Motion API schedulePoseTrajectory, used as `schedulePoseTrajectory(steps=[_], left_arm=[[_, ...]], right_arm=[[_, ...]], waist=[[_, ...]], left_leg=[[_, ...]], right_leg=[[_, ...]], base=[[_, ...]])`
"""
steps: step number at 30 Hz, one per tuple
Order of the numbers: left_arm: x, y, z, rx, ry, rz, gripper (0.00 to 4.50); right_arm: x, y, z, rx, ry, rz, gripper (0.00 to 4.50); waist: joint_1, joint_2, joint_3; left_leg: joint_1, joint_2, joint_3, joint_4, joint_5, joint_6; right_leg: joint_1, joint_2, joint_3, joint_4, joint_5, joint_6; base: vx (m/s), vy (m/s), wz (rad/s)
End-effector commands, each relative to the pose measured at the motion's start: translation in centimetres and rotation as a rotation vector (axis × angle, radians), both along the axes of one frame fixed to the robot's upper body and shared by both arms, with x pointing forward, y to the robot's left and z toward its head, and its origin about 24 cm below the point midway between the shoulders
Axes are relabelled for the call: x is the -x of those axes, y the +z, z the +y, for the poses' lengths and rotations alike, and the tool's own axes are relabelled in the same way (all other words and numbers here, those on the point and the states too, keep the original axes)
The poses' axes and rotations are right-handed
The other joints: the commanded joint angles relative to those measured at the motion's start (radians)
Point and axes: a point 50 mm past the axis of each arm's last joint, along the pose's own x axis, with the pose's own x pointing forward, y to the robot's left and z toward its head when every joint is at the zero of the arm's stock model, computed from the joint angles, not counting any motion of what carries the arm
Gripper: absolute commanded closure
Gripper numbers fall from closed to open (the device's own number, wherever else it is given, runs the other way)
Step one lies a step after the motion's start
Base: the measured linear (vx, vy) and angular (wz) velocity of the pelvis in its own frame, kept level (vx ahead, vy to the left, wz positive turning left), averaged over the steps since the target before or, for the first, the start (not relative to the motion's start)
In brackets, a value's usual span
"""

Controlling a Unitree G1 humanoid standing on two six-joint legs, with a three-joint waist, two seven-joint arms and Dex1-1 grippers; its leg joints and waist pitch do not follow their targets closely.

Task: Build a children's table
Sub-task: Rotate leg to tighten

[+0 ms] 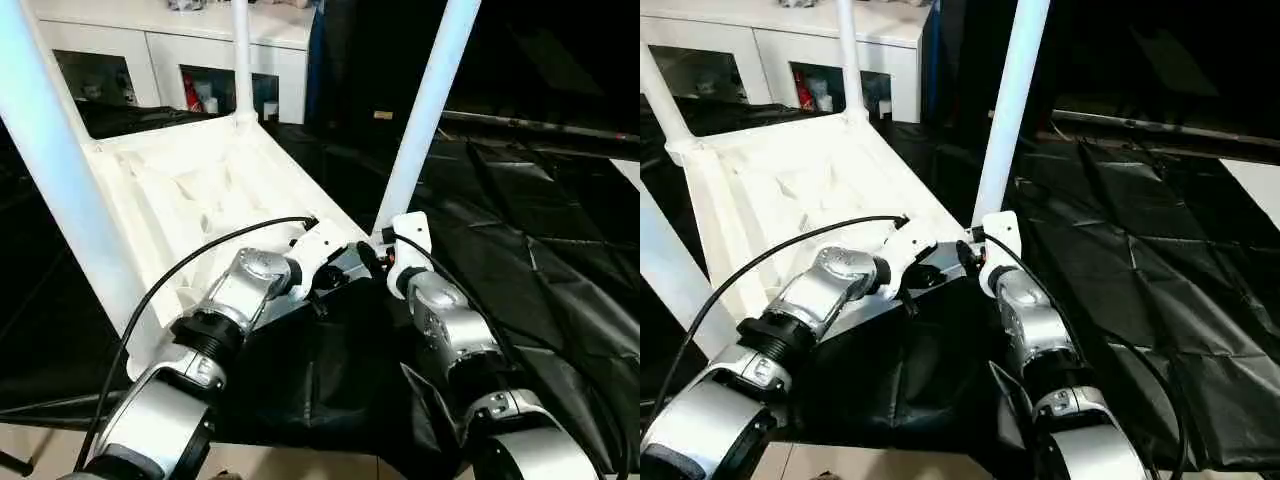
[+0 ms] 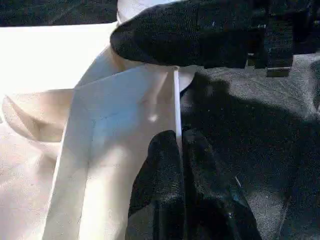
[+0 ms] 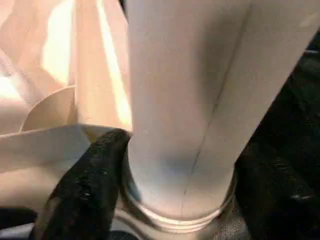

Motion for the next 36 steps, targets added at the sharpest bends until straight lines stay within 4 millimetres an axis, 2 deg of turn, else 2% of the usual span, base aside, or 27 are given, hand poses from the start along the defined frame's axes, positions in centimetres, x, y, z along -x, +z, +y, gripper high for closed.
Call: schedulePoseTrajectory(steps=[1, 4, 5, 6, 8, 10, 11, 13, 15, 19, 22, 26, 28, 31, 36], left_arm=[[0.6, -0.1, -1.4, 0.068, -0.074, -0.007, 4.5], [1.0, -0.1, -0.5, 0.081, -0.12, 0.01, 4.5], [1.2, 0.0, -0.1, 0.09, -0.142, 0.019, 4.5], [1.6, 0.2, 0.6, 0.109, -0.204, 0.022, 4.5], [2.0, 0.4, 1.2, 0.124, -0.251, 0.037, 4.5], [2.6, 0.6, 1.9, 0.152, -0.317, 0.062, 4.5], [2.8, 0.7, 2.1, 0.162, -0.339, 0.071, 4.5], [3.3, 0.9, 2.6, 0.18, -0.388, 0.09, 4.5], [4.1, 0.9, 3.8, 0.169, -0.453, 0.135, 4.5], [4.6, 1.0, 4.5, 0.172, -0.485, 0.168, 4.5], [4.8, 1.1, 4.7, 0.171, -0.493, 0.167, 4.5], [4.9, 1.2, 4.6, 0.176, -0.496, 0.167, 4.5], [4.9, 1.2, 4.6, 0.177, -0.494, 0.169, 4.5], [4.9, 1.1, 4.6, 0.176, -0.482, 0.166, 4.5], [4.7, 1.2, 4.7, 0.177, -0.471, 0.166, 4.5]], right_arm=[[0.7, 0.5, 2.8, -0.055, 0.196, -0.024, 1.04], [1.1, 0.8, 1.7, -0.046, 0.291, -0.039, 0.71], [1.5, 0.8, 1.2, -0.04, 0.347, -0.041, 0.71], [2.3, 0.9, 0.5, -0.022, 0.455, -0.042, 0.71], [3.0, 1.0, -0.1, -0.011, 0.545, -0.036, 0.71], [3.9, 1.1, -0.8, -0.004, 0.642, -0.026, 0.71], [4.2, 1.1, -1.0, -0.001, 0.672, -0.021, 0.71], [4.9, 1.2, -1.6, 0.008, 0.74, -0.006, 0.71], [6.1, 1.3, -2.7, 0.027, 0.848, 0.031, 0.71], [6.4, 1.3, -3.2, 0.041, 0.884, 0.05, 0.71], [6.3, 1.2, -3.1, 0.048, 0.884, 0.05, 0.71], [6.1, 1.5, -2.5, 0.02, 0.89, 0.044, 0.71], [6.1, 1.6, -2.1, 0.004, 0.909, 0.056, 0.96], [6.0, 1.5, -1.9, -0.008, 0.907, 0.058, 1.09], [5.9, 1.4, -1.9, -0.023, 0.895, 0.064, 1.61]], waist=[[0.0, -0.002, -0.051], [0.003, -0.003, -0.05], [0.006, -0.006, -0.049], [0.007, -0.005, -0.049], [0.007, -0.008, -0.048], [0.007, -0.006, -0.047], [0.008, -0.006, -0.046], [0.008, -0.004, -0.046], [0.009, -0.002, -0.048], [0.015, -0.001, -0.046], [0.019, -0.005, -0.045], [0.02, -0.005, -0.046], [0.02, -0.005, -0.046], [0.02, -0.003, -0.047], [0.019, -0.006, -0.047]], left_leg=[[0.004, 0.012, 0.005, -0.065, -0.265, 0.013], [0.003, 0.013, 0.005, -0.065, -0.253, 0.027], [0.003, 0.014, 0.005, -0.065, -0.25, 0.035], [0.002, 0.016, 0.005, -0.064, -0.243, 0.044], [0.0, 0.016, 0.006, -0.065, -0.239, 0.053], [0.003, 0.017, 0.006, -0.066, -0.256, 0.049], [0.003, 0.019, 0.005, -0.067, -0.262, 0.046], [0.003, 0.022, 0.003, -0.069, -0.268, 0.042], [0.005, 0.021, 0.004, -0.068, -0.265, 0.043], [0.007, 0.023, 0.006, -0.068, -0.264, 0.045], [0.006, 0.023, 0.006, -0.069, -0.27, 0.034], [0.006, 0.021, 0.006, -0.069, -0.258, 0.03], [0.006, 0.021, 0.006, -0.068, -0.251, 0.029], [0.007, 0.021, 0.006, -0.068, -0.245, 0.029], [0.006, 0.02, 0.007, -0.066, -0.235, 0.029]], right_leg=[[0.04, -0.043, 0.035, -0.087, -0.282, -0.134], [0.043, -0.044, 0.036, -0.086, -0.263, -0.14], [0.047, -0.044, 0.034, -0.086, -0.261, -0.142], [0.046, -0.046, 0.036, -0.086, -0.25, -0.146], [0.048, -0.043, 0.036, -0.085, -0.248, -0.148], [0.042, -0.045, 0.036, -0.088, -0.291, -0.147], [0.044, -0.047, 0.037, -0.089, -0.304, -0.147], [0.043, -0.046, 0.037, -0.088, -0.301, -0.148], [0.042, -0.043, 0.038, -0.084, -0.268, -0.164], [0.038, -0.044, 0.039, -0.08, -0.248, -0.18], [0.039, -0.046, 0.039, -0.08, -0.264, -0.177], [0.039, -0.047, 0.039, -0.08, -0.268, -0.168], [0.039, -0.046, 0.039, -0.079, -0.26, -0.168], [0.039, -0.046, 0.039, -0.077, -0.247, -0.172], [0.041, -0.045, 0.039, -0.076, -0.237, -0.174]], base=[[0.0, 0.0, 0.0], [0.0, 0.0, 0.0], [0.0, 0.0, 0.0], [0.0, 0.0, 0.0], [0.0, 0.0, 0.0], [0.0, 0.0, 0.0], [0.0, 0.0, 0.0], [0.0, 0.0, 0.0], [0.0, 0.0, 0.0], [0.0, 0.0, 0.0], [0.0, 0.0, 0.0], [0.0, 0.0, 0.0], [0.0, 0.0, 0.0], [0.0, 0.0, 0.0], [0.0, 0.0, 0.0]])
